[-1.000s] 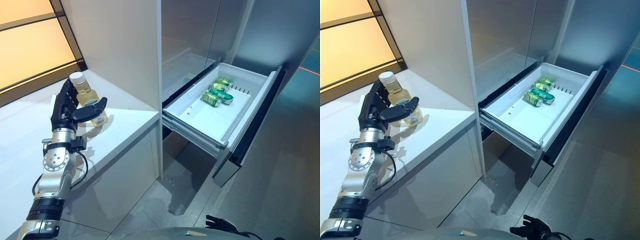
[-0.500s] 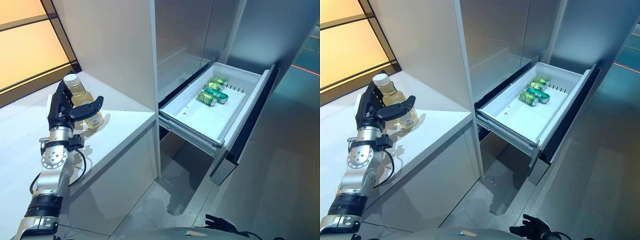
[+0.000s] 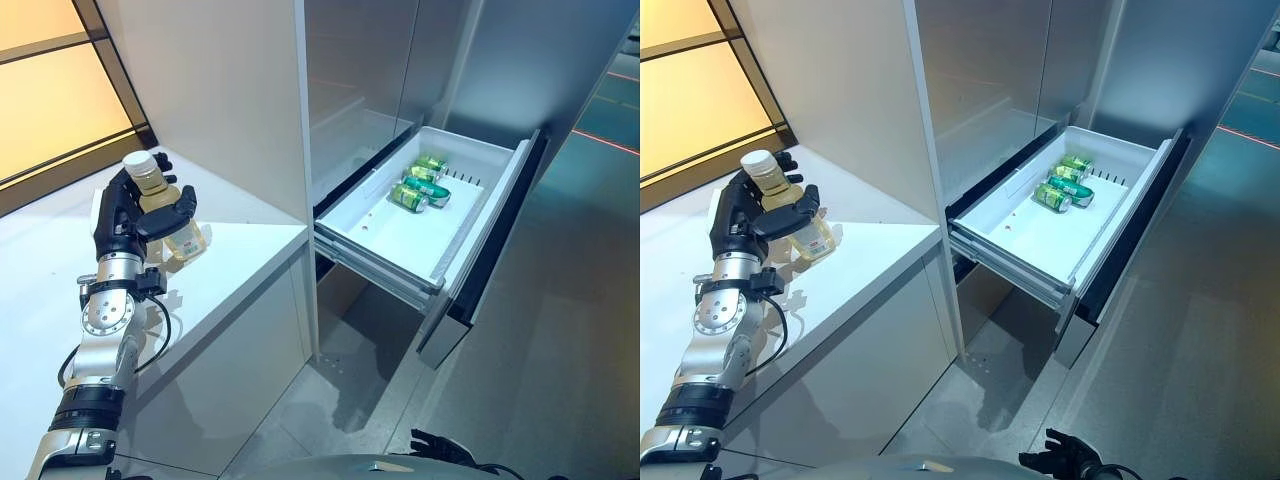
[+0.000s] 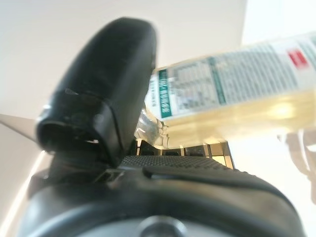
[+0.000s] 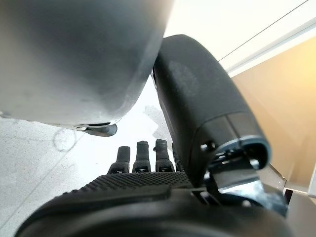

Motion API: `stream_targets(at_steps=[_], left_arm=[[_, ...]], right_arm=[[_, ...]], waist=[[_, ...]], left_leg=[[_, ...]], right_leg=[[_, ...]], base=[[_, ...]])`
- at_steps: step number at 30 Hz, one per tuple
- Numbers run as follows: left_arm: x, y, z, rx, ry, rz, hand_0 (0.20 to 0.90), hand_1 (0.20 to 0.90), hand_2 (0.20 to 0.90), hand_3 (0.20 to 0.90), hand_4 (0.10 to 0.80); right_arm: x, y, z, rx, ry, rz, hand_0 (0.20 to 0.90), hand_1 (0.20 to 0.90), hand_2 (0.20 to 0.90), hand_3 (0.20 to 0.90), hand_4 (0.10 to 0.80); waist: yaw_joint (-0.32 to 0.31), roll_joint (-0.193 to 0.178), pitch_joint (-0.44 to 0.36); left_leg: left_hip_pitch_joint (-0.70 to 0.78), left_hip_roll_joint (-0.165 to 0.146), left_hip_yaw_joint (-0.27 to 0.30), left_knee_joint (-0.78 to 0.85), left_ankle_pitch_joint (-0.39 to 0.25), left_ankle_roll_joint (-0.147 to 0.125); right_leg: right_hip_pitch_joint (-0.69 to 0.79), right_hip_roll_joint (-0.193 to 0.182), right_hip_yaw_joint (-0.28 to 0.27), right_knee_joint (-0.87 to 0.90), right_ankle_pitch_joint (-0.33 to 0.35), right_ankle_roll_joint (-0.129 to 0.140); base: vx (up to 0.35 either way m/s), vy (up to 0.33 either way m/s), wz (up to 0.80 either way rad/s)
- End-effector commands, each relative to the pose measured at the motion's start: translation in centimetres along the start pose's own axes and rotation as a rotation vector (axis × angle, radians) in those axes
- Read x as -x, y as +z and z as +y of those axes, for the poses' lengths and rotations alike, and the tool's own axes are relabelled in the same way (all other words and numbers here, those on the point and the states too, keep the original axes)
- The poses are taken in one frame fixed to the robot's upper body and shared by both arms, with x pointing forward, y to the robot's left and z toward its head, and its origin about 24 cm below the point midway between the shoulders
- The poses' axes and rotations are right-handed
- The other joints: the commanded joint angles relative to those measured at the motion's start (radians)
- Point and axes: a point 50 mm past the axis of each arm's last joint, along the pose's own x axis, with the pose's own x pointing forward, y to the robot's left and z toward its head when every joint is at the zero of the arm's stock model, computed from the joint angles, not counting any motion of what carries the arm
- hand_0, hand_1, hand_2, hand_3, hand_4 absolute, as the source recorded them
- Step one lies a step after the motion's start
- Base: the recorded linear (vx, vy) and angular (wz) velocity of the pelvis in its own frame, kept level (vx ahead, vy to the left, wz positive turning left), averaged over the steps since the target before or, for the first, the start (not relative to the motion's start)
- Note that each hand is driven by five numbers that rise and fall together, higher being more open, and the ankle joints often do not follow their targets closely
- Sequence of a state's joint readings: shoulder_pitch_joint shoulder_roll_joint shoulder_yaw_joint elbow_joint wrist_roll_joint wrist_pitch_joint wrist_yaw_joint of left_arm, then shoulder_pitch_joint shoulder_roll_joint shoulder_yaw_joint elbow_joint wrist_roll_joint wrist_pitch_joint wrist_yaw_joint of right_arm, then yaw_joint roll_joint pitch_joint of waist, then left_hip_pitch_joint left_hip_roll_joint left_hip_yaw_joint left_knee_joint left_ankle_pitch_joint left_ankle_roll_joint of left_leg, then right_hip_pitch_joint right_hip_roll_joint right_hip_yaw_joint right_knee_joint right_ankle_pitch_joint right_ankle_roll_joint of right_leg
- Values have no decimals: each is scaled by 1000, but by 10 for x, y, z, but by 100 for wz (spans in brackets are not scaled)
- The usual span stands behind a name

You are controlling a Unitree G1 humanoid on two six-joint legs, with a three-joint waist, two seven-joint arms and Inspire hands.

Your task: Put drinks into fridge and close the fridge

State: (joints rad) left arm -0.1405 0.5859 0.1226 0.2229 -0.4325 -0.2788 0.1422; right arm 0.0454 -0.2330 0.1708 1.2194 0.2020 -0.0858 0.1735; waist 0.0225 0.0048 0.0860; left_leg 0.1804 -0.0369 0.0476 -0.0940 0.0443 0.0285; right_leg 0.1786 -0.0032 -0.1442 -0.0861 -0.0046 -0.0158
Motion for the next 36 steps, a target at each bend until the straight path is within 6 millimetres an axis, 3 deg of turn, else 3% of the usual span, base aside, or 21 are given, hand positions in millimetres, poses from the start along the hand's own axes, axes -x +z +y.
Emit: stream_targets(at_steps=[1,8,11,14,16,17,19,21,25,29,33,36], left_arm=[[-39,67,1,37,5,-311,300,300,300,200,100],[-36,76,-8,110,-46,-369,300,300,300,200,100],[-36,82,-13,216,-97,-397,300,300,300,200,100],[-35,86,-19,415,-170,-409,300,300,300,200,100],[-30,89,-38,719,-290,-426,300,300,300,200,100],[-30,89,-38,721,-290,-426,300,300,300,200,100],[-20,94,-58,930,-404,-466,300,300,300,200,100],[-16,97,-67,1003,-459,-481,300,300,300,200,100],[-1,106,-91,1234,-630,-509,300,300,300,200,100],[10,106,-105,1389,-725,-516,300,300,300,200,100],[19,105,-108,1406,-748,-537,300,300,300,200,100],[26,103,-106,1349,-767,-565,300,300,300,200,100]], right_arm=[[-2,10,2,49,20,-21,900,900,900,900,800],[-2,10,1,55,20,-19,900,900,900,900,800],[-2,11,1,55,21,-20,900,900,900,900,800],[-3,11,1,54,29,-11,900,900,900,900,800],[-3,11,4,39,64,7,900,900,900,900,800],[-3,11,4,39,64,8,900,900,900,900,800],[-5,16,8,11,102,10,900,900,900,900,800],[-6,22,9,11,111,-13,900,900,900,900,800],[-7,58,16,52,151,-183,900,900,900,900,800],[5,117,35,22,238,-463,900,900,900,900,800],[31,156,61,95,362,-671,900,900,900,900,800],[71,195,69,219,407,-928,900,900,900,900,800]], waist=[[-19,36,-23],[-19,33,-23],[-17,32,-25],[-16,31,-27],[-14,28,-27],[-13,28,-27],[-9,24,-25],[-7,23,-25],[-2,15,-22],[-10,9,-17],[-25,0,-9],[-36,-12,-5]], left_leg=[[20,-30,22,14,-119,26],[20,-30,21,12,-118,25],[20,-30,19,10,-117,24],[20,-30,17,8,-117,23],[20,-28,15,8,-115,20],[20,-27,15,8,-115,20],[20,-25,11,7,-113,15],[21,-24,8,7,-112,14],[19,-18,6,7,-109,6],[17,-14,7,7,-105,1],[13,-12,13,7,-99,-1],[9,-10,16,7,-94,-4]], right_leg=[[-40,-27,-3,137,-93,80],[-39,-24,0,131,-90,79],[-38,-23,0,126,-88,78],[-36,-22,-1,120,-86,78],[-33,-20,-2,115,-84,76],[-33,-20,-2,115,-84,76],[-29,-20,-7,111,-82,73],[-25,-19,-9,107,-80,72],[-15,-20,-20,93,-72,70],[-13,-20,-27,83,-61,71],[-14,-23,-31,76,-52,74],[-17,-23,-32,69,-45,76]], base=[[0,0,0],[0,0,0],[0,0,0],[-10,-6,0],[-36,-20,1],[-48,-25,1],[-47,-31,0],[-36,-27,0],[-48,-32,1],[-44,-33,-1],[-53,-33,2],[-48,-38,0]])
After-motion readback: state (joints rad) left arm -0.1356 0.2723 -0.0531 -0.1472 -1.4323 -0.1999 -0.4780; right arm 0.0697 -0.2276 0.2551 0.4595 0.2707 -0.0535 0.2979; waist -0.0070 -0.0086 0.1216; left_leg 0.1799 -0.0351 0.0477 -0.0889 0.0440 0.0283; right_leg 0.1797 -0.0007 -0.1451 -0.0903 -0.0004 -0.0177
